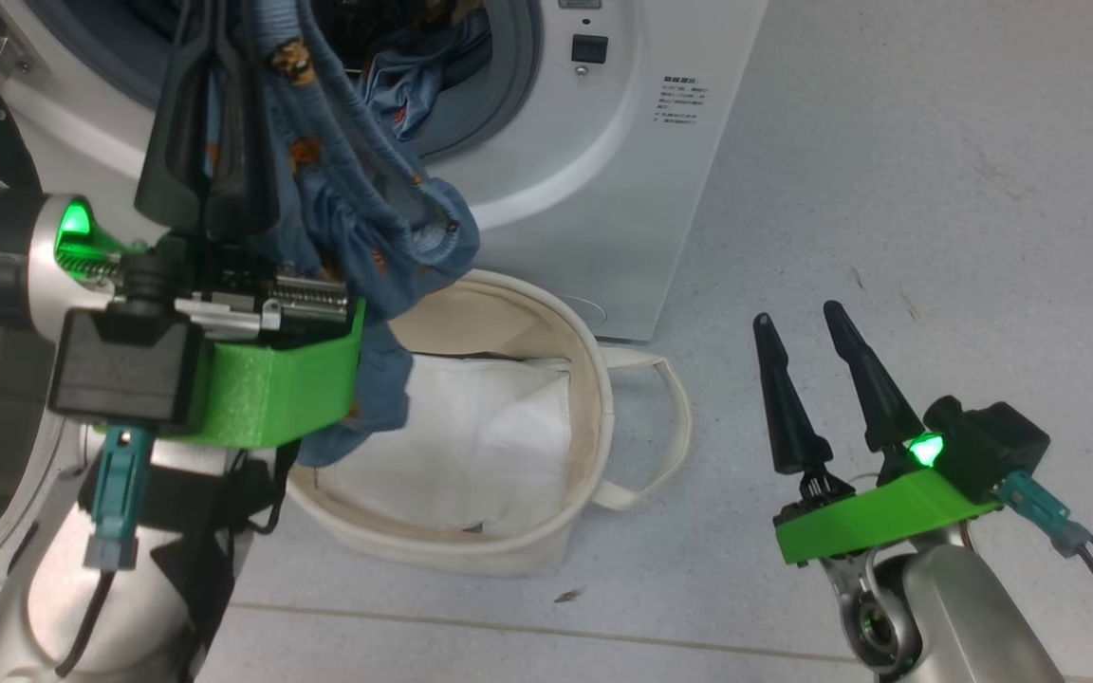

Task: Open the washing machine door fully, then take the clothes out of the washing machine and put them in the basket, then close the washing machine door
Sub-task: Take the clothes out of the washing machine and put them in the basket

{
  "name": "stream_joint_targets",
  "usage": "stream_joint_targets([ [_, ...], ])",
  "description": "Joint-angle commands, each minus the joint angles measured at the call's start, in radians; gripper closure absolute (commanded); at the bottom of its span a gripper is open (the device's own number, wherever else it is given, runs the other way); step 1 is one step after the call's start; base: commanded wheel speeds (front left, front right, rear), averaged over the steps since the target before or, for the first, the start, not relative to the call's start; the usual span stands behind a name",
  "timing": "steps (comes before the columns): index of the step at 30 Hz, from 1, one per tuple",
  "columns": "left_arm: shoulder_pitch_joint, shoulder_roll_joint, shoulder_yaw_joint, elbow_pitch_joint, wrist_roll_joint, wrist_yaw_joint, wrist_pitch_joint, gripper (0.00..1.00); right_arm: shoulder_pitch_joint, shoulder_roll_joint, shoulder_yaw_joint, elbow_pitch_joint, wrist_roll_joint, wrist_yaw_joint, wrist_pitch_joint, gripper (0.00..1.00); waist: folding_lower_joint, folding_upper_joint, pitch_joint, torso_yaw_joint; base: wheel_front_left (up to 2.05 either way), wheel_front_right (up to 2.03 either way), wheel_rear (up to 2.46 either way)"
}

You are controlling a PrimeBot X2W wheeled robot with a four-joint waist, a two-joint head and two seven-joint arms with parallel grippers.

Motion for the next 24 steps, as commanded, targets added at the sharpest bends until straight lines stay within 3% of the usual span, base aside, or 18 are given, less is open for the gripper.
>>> stream_joint_targets([
  [1,-0.017,0.034,0.035,-0.04,0.003,0.003,-0.004,1.0,0.001,0.005,0.023,-0.028,0.006,0.001,-0.012,0.0,0.0001,-0.0001,-0.001,-0.001,0.0,0.0,0.0],
  [11,0.045,0.022,0.006,0.043,-0.008,-0.002,-0.004,1.0,0.0,0.005,0.021,-0.025,0.007,0.001,-0.012,0.0,0.0001,-0.0001,0.008,-0.007,0.0,0.0,0.0],
  [24,0.071,-0.033,-0.052,0.337,-0.03,-0.047,-0.004,1.0,-0.029,0.005,0.023,-0.042,0.001,0.001,-0.012,0.0,0.0001,-0.0001,0.112,-0.016,0.0,0.0,0.0],
])
